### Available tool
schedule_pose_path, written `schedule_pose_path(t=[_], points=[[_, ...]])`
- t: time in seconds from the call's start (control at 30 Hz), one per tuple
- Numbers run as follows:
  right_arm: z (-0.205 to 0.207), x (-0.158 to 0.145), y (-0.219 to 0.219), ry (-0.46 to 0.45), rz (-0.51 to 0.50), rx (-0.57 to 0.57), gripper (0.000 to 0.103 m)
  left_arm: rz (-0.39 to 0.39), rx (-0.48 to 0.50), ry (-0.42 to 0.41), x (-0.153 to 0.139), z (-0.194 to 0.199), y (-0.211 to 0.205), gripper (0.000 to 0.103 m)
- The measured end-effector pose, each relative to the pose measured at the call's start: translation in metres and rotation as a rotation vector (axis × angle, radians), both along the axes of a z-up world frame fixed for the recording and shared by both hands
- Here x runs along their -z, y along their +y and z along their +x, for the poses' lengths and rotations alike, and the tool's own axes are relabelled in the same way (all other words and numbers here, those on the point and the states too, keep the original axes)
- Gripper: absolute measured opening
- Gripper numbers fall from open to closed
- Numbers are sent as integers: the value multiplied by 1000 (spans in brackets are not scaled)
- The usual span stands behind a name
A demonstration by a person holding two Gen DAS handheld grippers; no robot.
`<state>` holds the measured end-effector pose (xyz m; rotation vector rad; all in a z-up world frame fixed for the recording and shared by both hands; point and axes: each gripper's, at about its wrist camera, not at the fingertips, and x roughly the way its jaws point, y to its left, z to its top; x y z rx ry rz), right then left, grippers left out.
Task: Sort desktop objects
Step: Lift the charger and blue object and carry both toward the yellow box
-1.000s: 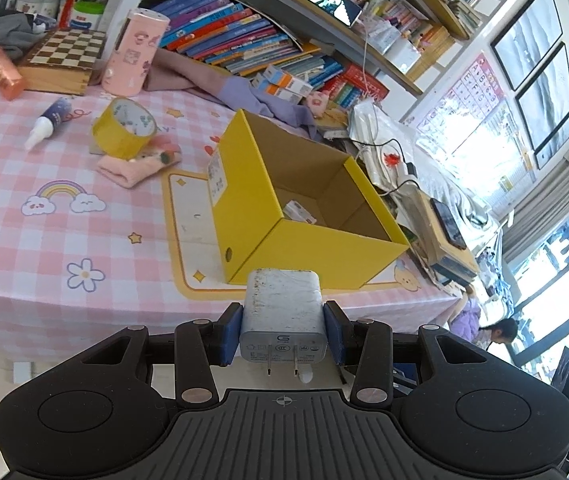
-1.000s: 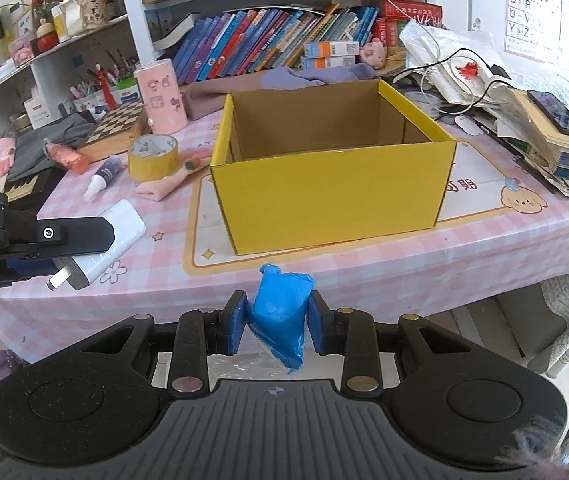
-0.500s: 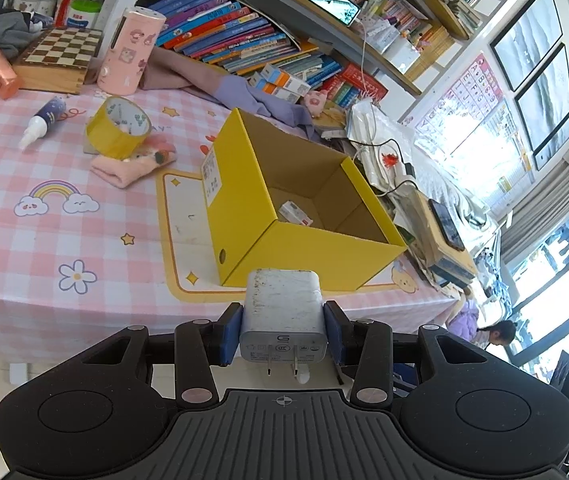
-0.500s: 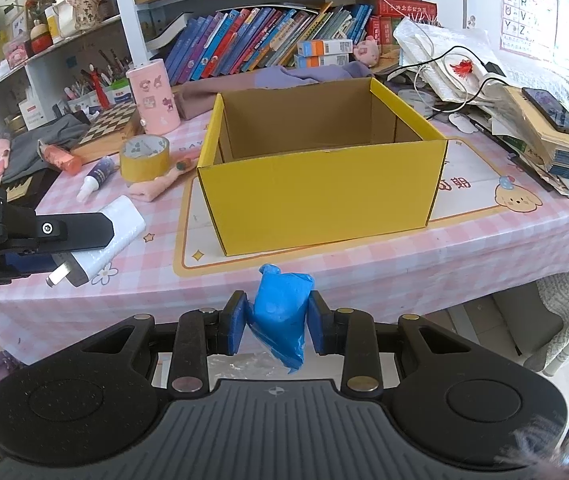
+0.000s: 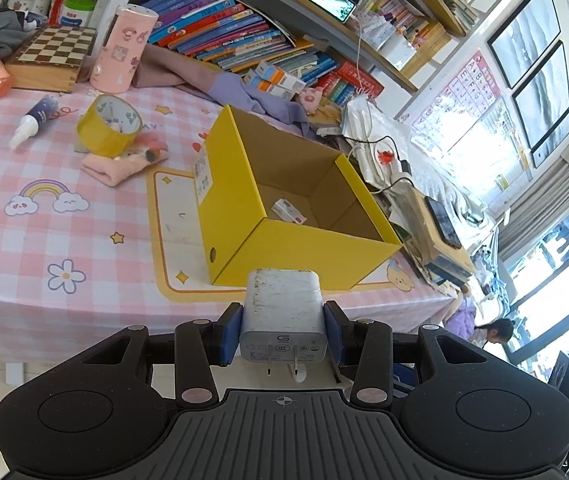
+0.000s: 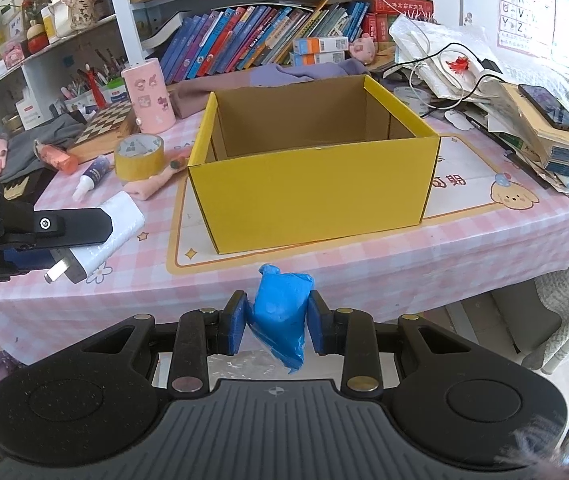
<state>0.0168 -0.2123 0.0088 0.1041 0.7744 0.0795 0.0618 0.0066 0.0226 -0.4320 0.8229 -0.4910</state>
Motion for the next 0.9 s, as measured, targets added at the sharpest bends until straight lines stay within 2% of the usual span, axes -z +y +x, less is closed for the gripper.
schedule_pose_path(t=[0.9], points=[[2, 0, -10, 4, 5, 10, 29, 3, 23, -2, -1, 2, -11, 42]])
